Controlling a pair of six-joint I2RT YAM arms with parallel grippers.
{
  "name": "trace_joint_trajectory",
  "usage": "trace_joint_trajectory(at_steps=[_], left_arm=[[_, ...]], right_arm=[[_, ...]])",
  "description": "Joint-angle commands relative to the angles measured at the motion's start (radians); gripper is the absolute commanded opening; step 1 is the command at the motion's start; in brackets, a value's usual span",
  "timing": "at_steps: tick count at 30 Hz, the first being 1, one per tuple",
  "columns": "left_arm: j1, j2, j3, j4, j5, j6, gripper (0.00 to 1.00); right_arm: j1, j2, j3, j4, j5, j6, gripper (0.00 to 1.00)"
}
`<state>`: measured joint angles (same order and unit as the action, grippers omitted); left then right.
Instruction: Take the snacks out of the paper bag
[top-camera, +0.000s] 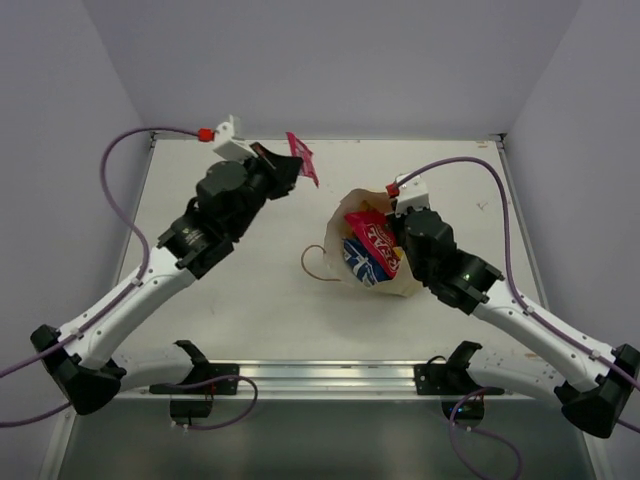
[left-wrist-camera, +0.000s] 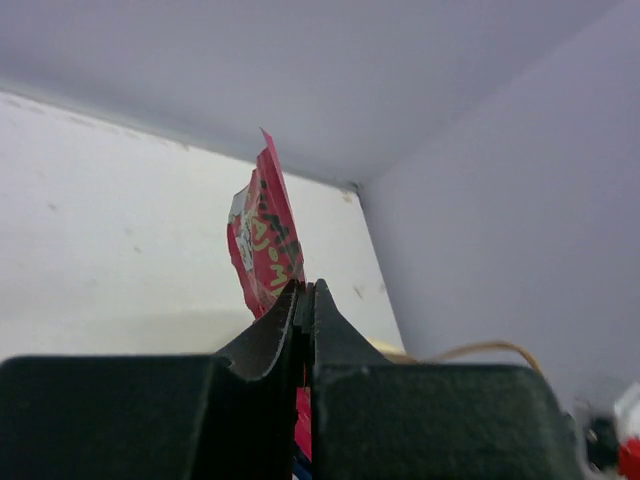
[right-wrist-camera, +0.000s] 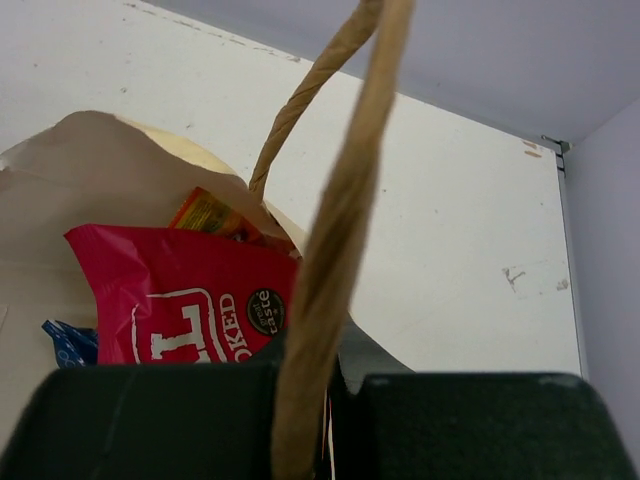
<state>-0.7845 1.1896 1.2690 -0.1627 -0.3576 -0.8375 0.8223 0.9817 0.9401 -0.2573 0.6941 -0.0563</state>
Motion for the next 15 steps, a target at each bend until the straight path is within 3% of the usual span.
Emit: trace_joint_trajectory(at_steps=[1,7,15], left_arm=[[0.207,-0.035,-0.038,0.005,0.107,0.147,0.0],[0.457,0.034,-0.236,0.268,0.321,0.205,0.0],[0.613,0.272,-0.457,0.616,0.466,0.218,0.0]], right_arm=[[-0.005,-0.047,0.006,0.058,0.032,-0.007,0.0],[-0.003,-0.061,0.035,0.021,-0.014,-0.02,0.0],[-0.003,-0.045,0.058,0.02,-0.122,-0.091,0.0]])
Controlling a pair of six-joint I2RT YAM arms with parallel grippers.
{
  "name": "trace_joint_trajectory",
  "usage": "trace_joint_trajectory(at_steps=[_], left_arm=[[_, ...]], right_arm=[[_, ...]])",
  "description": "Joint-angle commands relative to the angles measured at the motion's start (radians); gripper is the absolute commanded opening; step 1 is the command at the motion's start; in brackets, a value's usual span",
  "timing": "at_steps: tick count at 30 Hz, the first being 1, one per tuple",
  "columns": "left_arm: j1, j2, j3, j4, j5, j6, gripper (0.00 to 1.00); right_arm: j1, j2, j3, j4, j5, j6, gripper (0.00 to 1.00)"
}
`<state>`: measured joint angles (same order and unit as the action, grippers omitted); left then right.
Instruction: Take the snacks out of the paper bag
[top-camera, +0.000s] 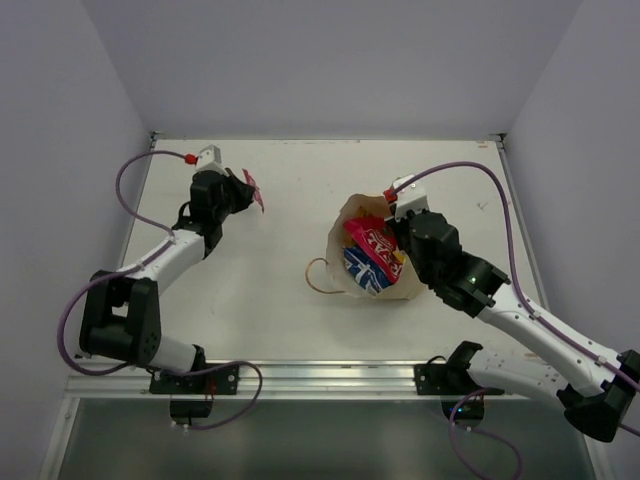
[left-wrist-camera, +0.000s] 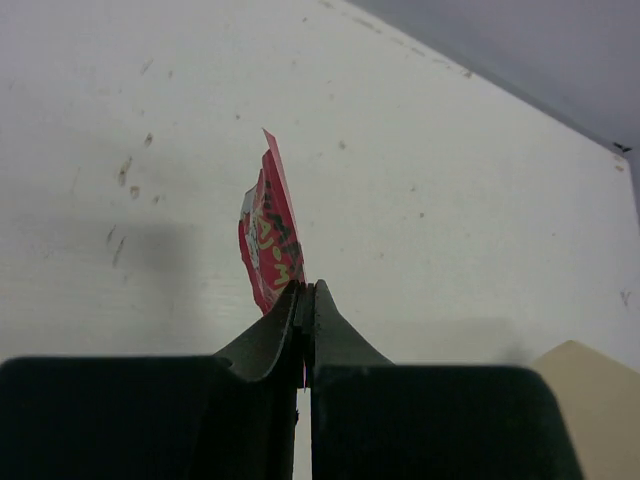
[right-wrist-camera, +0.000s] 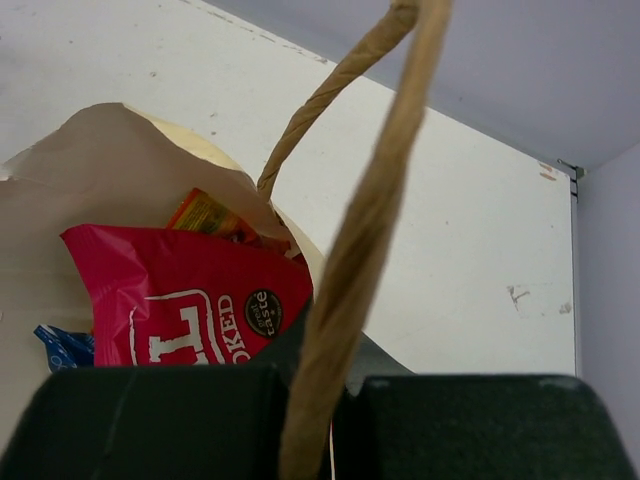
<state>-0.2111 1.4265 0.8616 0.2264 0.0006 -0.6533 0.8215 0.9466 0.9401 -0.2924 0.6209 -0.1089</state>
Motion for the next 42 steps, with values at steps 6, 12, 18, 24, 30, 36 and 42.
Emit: trace_joint_trajectory(at_steps=[6,12,18,24,30,36,42], left_arm=[[0.09,0.106,-0.176,0.288,0.101,-0.041,0.34],[0.088,-0.105,-0.222,0.119,0.082,-0.069,0.89],[0.029,-0.339,-0.03,-0.22,0.137,-0.023,0.98],[-0.202,-0.468,0.137,-0.369,0.166,-0.136,0.87],[-0.477,-0.396,0.249,-0.371,0.128,-0.204,0.83],[-0.622,-0.272,0.295,-0.363,0.062,-0.236,0.7],[-0.721,-0.199,0.263,-0.328,0.025,-0.298,0.62]], right_arm=[[-0.002,-0.006,0.059,0.062,-0.101,-0.06,0.0],[-0.002,-0.014,0.031,0.07,-0.262,-0.167,0.0],[-0.002,0.056,0.095,0.027,-0.308,-0.23,0.0],[-0.002,0.095,0.137,0.041,-0.336,-0.262,0.0],[-0.002,0.086,0.15,0.056,-0.302,-0.285,0.0],[-0.001,0.069,0.167,0.093,-0.268,-0.324,0.0],[-0.002,0.096,0.16,0.156,-0.24,-0.373,0.0]])
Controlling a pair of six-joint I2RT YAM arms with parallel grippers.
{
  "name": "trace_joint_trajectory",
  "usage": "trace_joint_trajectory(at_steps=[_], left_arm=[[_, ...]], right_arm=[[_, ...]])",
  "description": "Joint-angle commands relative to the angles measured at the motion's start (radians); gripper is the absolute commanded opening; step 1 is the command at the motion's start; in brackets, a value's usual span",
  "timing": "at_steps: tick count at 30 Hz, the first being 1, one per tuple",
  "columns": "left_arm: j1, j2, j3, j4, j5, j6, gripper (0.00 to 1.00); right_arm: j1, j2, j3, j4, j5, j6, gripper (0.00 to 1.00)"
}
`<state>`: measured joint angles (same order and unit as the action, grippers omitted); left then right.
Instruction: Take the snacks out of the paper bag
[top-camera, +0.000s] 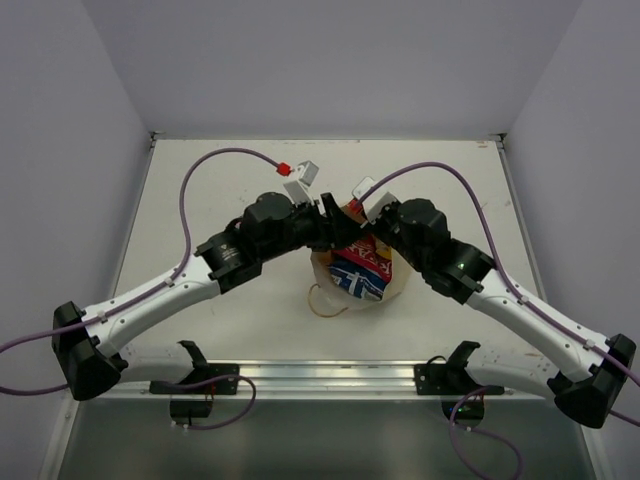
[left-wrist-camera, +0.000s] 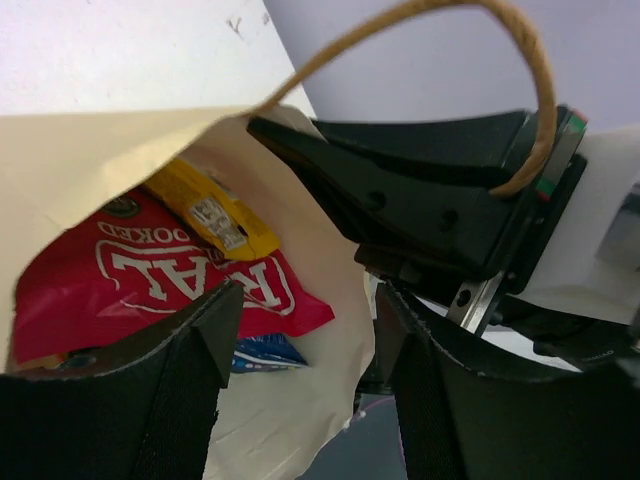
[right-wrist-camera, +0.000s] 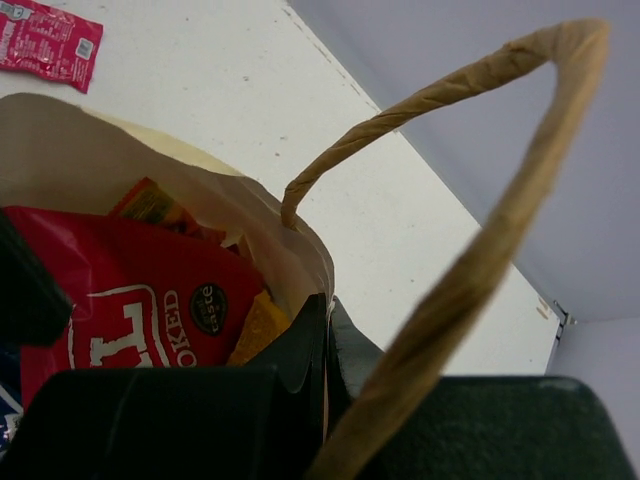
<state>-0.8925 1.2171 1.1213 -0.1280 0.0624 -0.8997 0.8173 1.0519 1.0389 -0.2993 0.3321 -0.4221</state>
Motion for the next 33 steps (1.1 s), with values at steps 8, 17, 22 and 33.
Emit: trace_joint_trajectory(at_steps=[8,17,22,33], left_arm=[[-0.157,0.09,-0.015,0.025,-0.173,-0.133,0.61],[-0.166,0.163,-0.046,0.088,-0.325,-0.242,0.61],[-0.166,0.245,0.03,0.111,-0.34,-0.231,0.61],[-0.164,0.384,0.089,0.018,-0.319,-0.268,0.65]], right_arm=[[0.002,-0.01,0.029,0.22,0.076,-0.047,0.0],[0.008,-0.043,0.006,0.184,0.051,0.034,0.0],[0.019,-0.058,-0.028,0.175,0.051,0.06,0.0],[0.036,-0.095,-0.06,0.187,0.068,0.063,0.0]])
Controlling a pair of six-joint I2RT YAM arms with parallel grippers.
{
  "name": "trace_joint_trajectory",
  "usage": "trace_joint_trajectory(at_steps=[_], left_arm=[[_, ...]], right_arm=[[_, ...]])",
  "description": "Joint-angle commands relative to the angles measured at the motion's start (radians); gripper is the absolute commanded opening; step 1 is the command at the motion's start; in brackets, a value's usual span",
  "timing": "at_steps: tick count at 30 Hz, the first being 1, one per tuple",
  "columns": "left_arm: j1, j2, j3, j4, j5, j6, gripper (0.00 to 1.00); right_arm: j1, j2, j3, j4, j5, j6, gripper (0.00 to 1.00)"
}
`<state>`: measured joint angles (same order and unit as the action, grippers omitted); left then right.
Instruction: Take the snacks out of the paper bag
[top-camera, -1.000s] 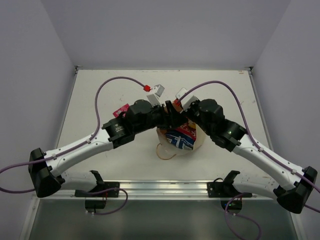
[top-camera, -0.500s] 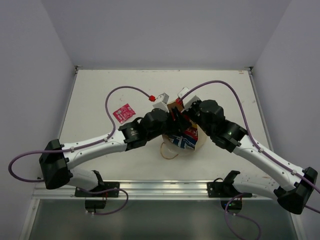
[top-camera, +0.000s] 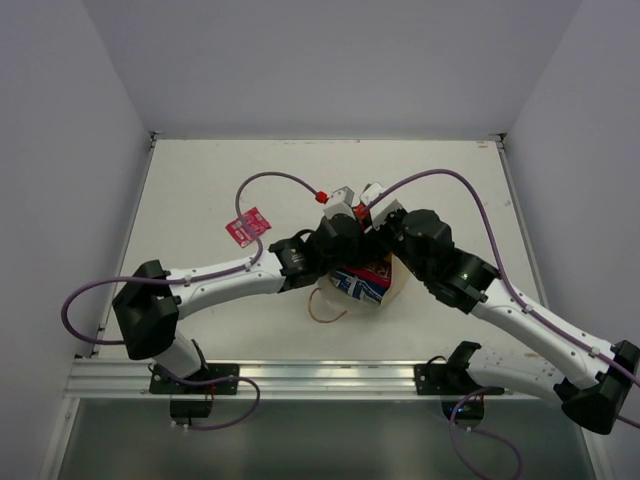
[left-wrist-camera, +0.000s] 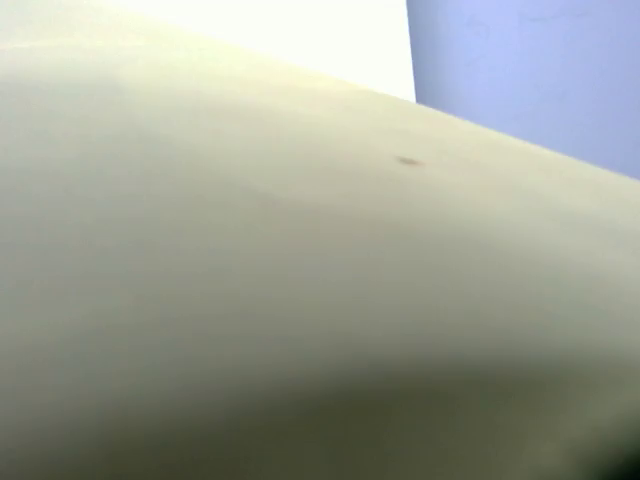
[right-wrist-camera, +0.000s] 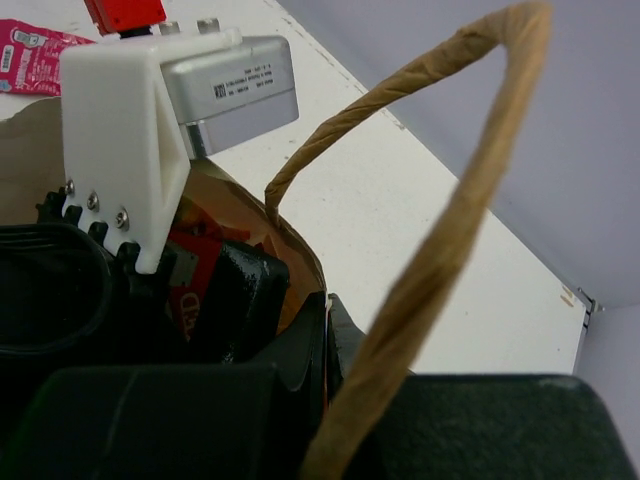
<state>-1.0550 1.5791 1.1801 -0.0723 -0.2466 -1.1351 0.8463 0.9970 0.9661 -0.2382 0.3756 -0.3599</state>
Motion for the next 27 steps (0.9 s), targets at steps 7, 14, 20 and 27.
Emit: trace_joint_trajectory(at_steps=[7,14,20,27], left_arm=[[-0.002,0.055,0.035,-0.037,-0.016,-0.037,0.61],[-0.002,0.119,0.104,-0.041,-0.003,-0.02,0.38],[-0.002,0.064,0.084,-0.061,-0.032,-0.005,0.0],[0.0,-0.119,0.026,-0.104,-0.121,0.074,0.0]], right_arm=[[0.011,-0.035,0.011,0.146,0.025,-0.001,0.0],[0.027,-0.034,0.01,0.145,0.029,0.009,0.0],[0.027,-0.049,-0.004,0.146,0.045,0.012,0.0],[0.027,-0.067,-0.05,0.178,0.085,0.022,0.0]])
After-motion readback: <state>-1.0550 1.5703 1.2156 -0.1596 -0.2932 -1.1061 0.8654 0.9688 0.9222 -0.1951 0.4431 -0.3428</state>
